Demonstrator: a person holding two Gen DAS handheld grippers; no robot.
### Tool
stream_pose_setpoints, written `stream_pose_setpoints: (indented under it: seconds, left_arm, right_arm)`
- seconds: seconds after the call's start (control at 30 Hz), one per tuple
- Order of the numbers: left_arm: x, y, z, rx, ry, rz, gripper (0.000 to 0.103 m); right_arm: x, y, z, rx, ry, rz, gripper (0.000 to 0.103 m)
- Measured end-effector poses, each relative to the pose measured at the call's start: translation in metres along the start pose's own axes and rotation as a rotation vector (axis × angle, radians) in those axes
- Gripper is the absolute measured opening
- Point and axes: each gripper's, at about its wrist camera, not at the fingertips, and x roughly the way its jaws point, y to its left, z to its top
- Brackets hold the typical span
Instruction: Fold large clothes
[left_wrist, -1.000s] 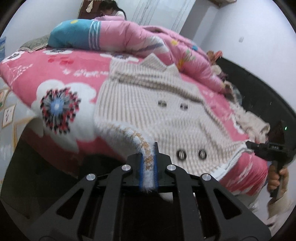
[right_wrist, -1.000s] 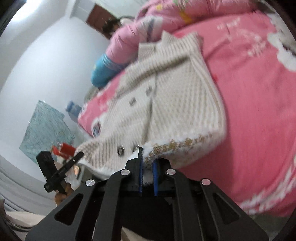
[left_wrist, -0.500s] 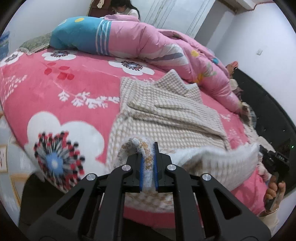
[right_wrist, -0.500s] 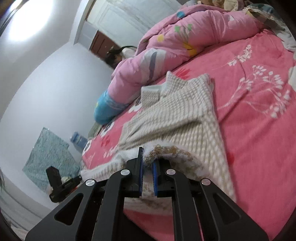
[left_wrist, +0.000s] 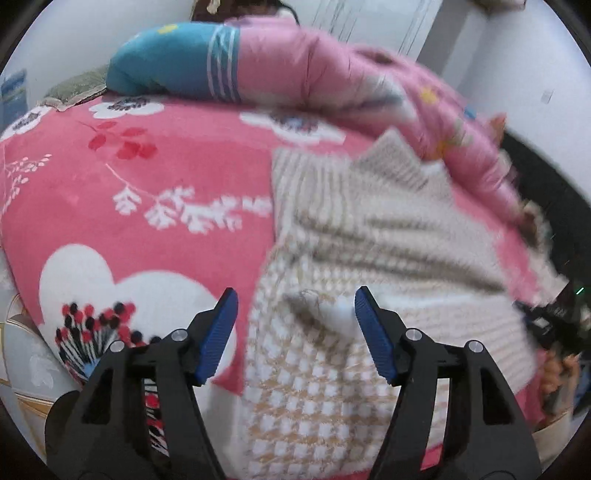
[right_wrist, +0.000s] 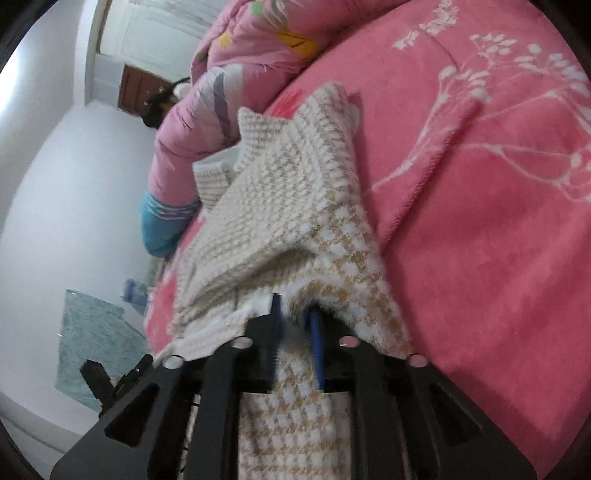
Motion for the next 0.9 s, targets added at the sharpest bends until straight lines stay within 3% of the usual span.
stream_pose_setpoints:
  seconds: [0.03,0.1,0.23,0.33,0.4,0.47,0.5,0.57,0.73,0.83,0.9]
  left_arm:
    - [-0.008,0.003,0.002,-0.006,-0.016,0.003,0.063]
    - [-0.024,-0.001,0.004,0.019,-0.050,-0.012,0.063]
    - [-0.044,-0.034,-0.006,0.126,-0.067,-0.147,0.061]
    - [-0.031,-0.068,-0.027,0.207,0.011,-0.247,0.061]
    - [-0.007,-0.087,-0.045,0.243,0.092,-0.224,0.061]
    - [0.033,-0.091,-0.066,0.263,0.201,-0.117,0.064]
    - [0.045,-0.087,-0.073,0.263,0.219,-0.088,0.064]
    - [0.051,-0.077,-0.080,0.233,0.193,-0.107,0.064]
    - [0.022,-0.076,-0.062,0.222,0.130,-0.152,0.063]
    - [0.028,-0.063,-0.043,0.163,0.101,-0.126,0.063]
    - [0.050,-0.044,-0.031,0.086,0.116,-0.051,0.063]
  right_arm:
    - [-0.006,0.002,-0.001,-0.002,-0.013,-0.007,0.044]
    - [-0.026,0.015,-0.006,-0.055,-0.061,-0.050,0.052]
    - [-0.048,0.061,-0.027,-0.285,-0.104,-0.167,0.052]
    - [-0.031,0.098,-0.055,-0.479,-0.033,-0.203,0.052]
    - [-0.005,0.117,-0.079,-0.603,0.032,-0.227,0.052]
    - [0.028,0.119,-0.097,-0.657,0.120,-0.278,0.052]
    - [0.045,0.113,-0.103,-0.663,0.166,-0.332,0.052]
    - [0.066,0.096,-0.108,-0.658,0.203,-0.379,0.053]
    - [0.045,0.119,-0.096,-0.632,0.160,-0.371,0.053]
    - [0.044,0.130,-0.086,-0.663,0.091,-0.396,0.053]
    - [0.058,0.119,-0.071,-0.625,0.068,-0.442,0.055]
